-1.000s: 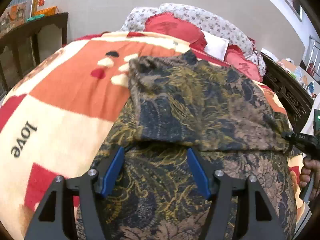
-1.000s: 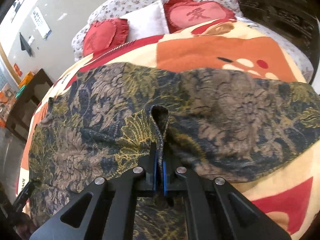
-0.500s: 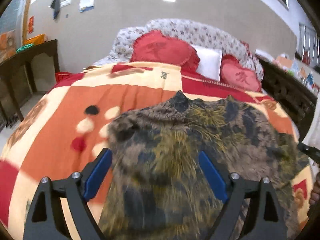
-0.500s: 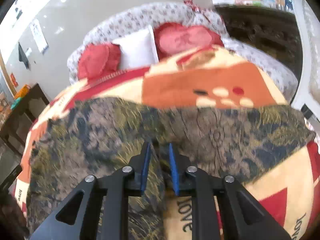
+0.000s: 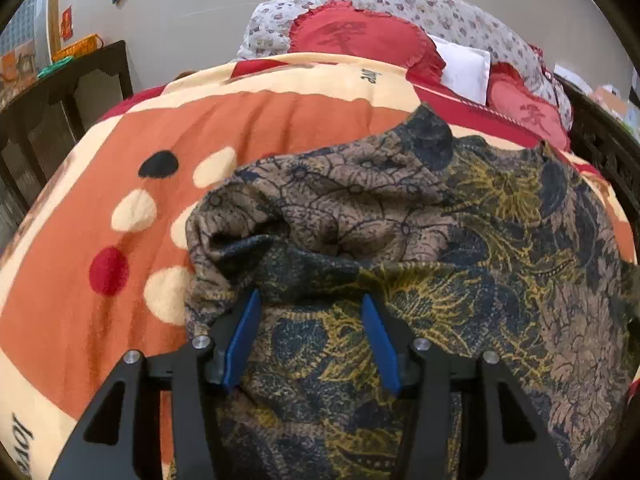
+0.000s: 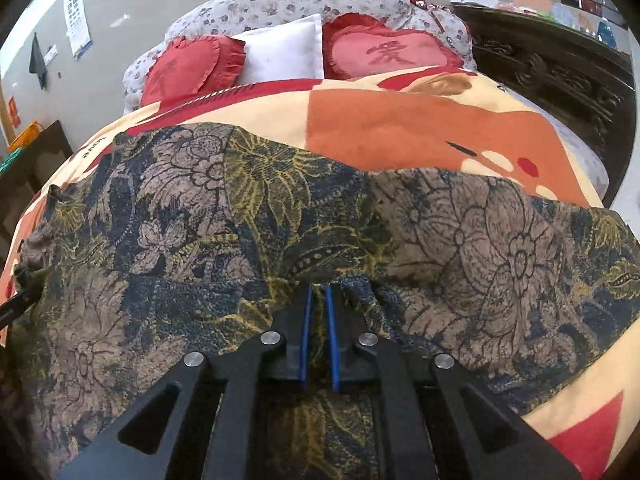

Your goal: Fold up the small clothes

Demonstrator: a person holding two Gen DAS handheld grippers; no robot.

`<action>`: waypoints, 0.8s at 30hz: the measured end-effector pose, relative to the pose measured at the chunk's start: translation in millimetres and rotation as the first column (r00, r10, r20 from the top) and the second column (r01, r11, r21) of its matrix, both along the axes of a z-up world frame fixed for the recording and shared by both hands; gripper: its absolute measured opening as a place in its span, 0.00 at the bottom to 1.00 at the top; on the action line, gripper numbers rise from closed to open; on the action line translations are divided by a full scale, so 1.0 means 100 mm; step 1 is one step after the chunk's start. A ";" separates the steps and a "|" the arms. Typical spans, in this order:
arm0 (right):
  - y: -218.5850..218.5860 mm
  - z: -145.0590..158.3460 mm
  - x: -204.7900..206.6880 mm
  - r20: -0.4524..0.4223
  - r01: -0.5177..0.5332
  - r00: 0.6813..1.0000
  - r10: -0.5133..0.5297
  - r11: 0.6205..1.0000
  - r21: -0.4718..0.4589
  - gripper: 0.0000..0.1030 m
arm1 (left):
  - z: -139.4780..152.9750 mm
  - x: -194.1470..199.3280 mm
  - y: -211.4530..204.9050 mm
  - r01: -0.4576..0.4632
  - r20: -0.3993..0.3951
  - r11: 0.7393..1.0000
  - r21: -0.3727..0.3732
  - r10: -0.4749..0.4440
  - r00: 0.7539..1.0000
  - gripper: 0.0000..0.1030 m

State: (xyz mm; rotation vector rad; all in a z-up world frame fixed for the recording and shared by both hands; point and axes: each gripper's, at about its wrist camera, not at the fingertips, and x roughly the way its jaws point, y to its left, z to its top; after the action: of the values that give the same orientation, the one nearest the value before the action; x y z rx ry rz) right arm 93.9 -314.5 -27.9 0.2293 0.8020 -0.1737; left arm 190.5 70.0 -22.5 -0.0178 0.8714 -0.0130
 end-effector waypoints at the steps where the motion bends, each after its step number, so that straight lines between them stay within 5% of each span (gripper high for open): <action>1: -0.04 0.05 -0.01 -0.007 -0.015 1.000 0.015 1.000 0.025 0.09 | 0.05 -0.02 0.00 0.005 -0.002 1.000 0.002 -0.005 1.000 0.52; 7: 0.04 0.44 -0.50 0.109 -0.065 0.992 0.057 0.996 0.067 0.14 | 0.40 -0.61 0.09 0.028 0.083 0.997 -0.068 -0.023 0.996 0.51; 11: 0.17 0.03 -0.51 -0.027 -0.075 0.997 0.078 0.993 0.087 0.24 | 0.25 -0.84 0.03 0.039 0.032 0.996 -0.074 -0.036 0.999 0.52; 14: 0.14 0.07 -0.55 -0.018 -0.072 0.997 0.074 0.991 0.110 0.24 | -0.04 -0.88 -0.09 0.073 -0.026 0.997 -0.018 -0.073 0.997 0.60; 16: 0.01 0.18 -0.59 -0.016 -0.067 0.997 0.070 0.987 0.144 0.24 | -0.02 -0.89 -0.07 0.086 -0.010 0.995 -0.054 -0.087 0.996 0.71; 20: -0.79 0.58 -0.97 0.085 0.106 0.989 -0.119 0.984 0.146 0.35 | -0.04 -0.91 -0.12 0.141 -0.014 0.987 -0.083 -0.143 0.990 0.94; 22: -1.48 0.62 -1.22 0.097 0.244 0.957 -0.272 0.942 0.233 0.44 | -0.05 -0.94 -0.18 0.160 -0.014 0.985 -0.067 -0.161 0.987 0.99; 24: -2.18 0.50 -1.46 0.063 0.382 0.902 -0.427 0.858 0.343 0.45 | -0.05 -0.97 -0.20 0.165 -0.021 0.985 -0.052 -0.167 0.986 1.00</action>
State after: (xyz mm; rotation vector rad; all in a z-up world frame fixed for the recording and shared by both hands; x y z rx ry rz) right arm -51.7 -532.5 22.5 0.7193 0.6321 -0.4218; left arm 93.2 50.2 -27.3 0.0079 0.8962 -0.1912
